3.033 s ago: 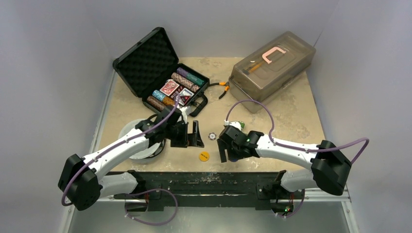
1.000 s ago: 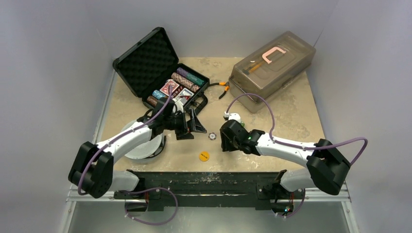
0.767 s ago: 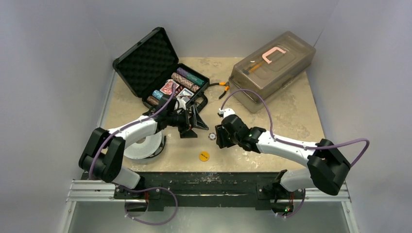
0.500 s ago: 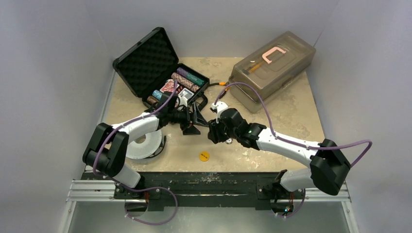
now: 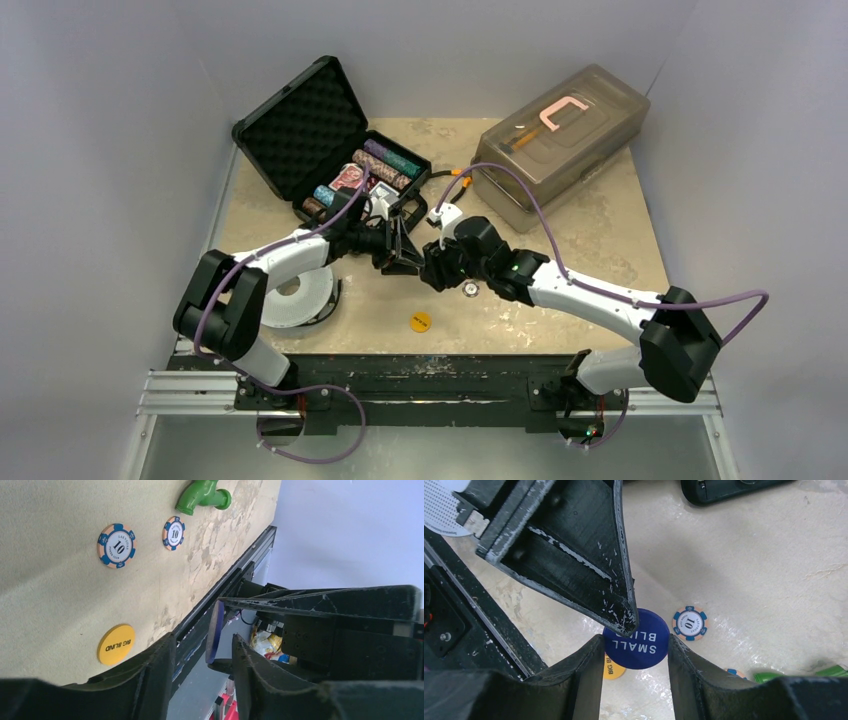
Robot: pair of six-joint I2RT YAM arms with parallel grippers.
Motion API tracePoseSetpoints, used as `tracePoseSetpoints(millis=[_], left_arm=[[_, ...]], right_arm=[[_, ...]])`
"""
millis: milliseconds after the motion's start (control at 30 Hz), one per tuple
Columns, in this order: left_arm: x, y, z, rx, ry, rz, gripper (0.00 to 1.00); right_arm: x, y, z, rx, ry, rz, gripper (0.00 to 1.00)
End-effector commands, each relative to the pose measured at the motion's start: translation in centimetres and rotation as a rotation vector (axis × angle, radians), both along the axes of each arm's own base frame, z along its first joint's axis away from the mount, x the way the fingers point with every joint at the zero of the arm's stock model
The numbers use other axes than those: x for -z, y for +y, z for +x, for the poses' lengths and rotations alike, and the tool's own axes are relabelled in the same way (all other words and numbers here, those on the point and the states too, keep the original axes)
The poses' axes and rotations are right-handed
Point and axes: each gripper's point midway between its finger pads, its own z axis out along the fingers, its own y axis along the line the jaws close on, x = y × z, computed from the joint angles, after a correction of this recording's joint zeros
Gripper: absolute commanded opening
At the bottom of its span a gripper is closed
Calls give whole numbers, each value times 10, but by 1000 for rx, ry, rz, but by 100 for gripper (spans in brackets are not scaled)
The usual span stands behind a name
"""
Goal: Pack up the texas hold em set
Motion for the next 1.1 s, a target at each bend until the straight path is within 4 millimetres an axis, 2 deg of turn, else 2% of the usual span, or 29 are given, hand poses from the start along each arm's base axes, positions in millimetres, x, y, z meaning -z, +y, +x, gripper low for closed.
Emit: tracePoseSetpoints(millis=[0, 300, 367, 400, 467, 567, 600, 667, 833, 967, 1067], left_arm=[[-14, -3, 2, 57, -60, -38, 40], [-24, -6, 2, 84, -68, -56, 18], [-27, -6, 2, 78, -76, -53, 10], [-28, -4, 2, 73, -80, -46, 1], [-30, 1, 3, 51, -99, -10, 0], [-31, 15, 13, -18, -135, 82, 0], [-29, 23, 23, -67, -156, 136, 0], [-29, 44, 40, -169, -177, 248, 0], [-36, 121, 106, -609, -225, 542, 0], [-50, 175, 157, -1004, -298, 678, 0], [-49, 194, 188, -1179, -290, 695, 0]], right_arm=[[-40, 18, 11, -41, -84, 97, 34], [-43, 25, 13, -71, -97, 100, 34], [-44, 25, 14, -68, -100, 100, 35], [-44, 25, 14, -68, -100, 100, 38], [-42, 21, 16, -47, -100, 81, 51], [-36, 6, 18, 34, -71, 36, 82], [-33, -1, 18, 70, -61, 19, 91], [-25, -19, 17, 136, -43, -11, 98], [-10, -59, 10, 264, 41, 1, 99], [-7, -67, -1, 276, 71, 24, 99], [-11, -68, -4, 274, 74, 31, 99]])
